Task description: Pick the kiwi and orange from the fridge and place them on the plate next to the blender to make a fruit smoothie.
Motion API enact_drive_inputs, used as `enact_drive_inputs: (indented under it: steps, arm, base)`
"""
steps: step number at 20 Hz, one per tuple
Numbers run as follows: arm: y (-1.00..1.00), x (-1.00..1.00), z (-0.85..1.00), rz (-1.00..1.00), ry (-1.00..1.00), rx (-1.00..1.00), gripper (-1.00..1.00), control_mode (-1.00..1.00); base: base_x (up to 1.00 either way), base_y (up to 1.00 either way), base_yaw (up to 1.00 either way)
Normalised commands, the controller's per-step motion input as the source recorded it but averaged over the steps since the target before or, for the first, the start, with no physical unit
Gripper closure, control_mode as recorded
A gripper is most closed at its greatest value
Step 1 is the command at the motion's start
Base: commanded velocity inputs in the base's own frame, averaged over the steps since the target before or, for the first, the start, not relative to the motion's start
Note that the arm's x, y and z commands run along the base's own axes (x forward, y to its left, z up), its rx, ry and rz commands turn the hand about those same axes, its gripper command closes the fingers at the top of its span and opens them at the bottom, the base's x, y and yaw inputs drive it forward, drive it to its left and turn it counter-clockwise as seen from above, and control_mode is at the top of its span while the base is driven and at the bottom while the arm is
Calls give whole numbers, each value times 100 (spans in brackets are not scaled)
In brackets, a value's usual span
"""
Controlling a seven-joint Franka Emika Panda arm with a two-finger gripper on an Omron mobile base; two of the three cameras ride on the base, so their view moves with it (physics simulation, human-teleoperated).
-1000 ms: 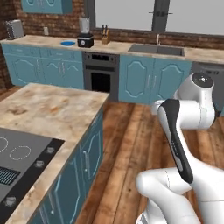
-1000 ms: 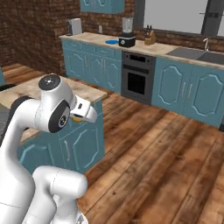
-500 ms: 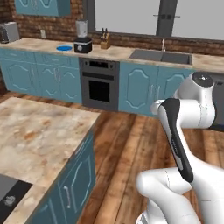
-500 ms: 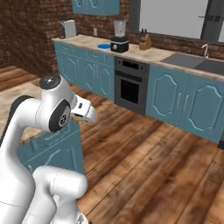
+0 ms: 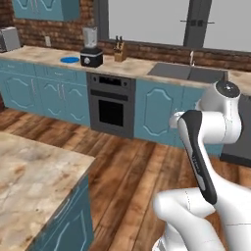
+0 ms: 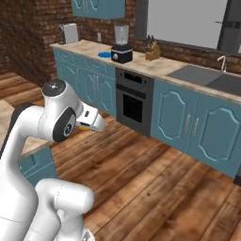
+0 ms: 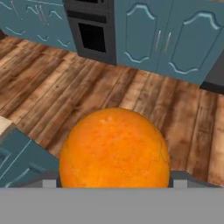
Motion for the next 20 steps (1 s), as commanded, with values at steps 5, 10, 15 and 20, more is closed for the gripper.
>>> enact_drive_inputs:
  steps: [5,10,15,20]
  arm:
    - [0,0,0,0,0,0,100,100]
    - [0,0,0,0,0,0,100,100]
    - [0,0,0,0,0,0,100,100]
    - [0,0,0,0,0,0,100,100]
  base:
    - [100,-40,24]
    - [100,-27,24]
    - [100,-10,23]
    - [100,-2,19]
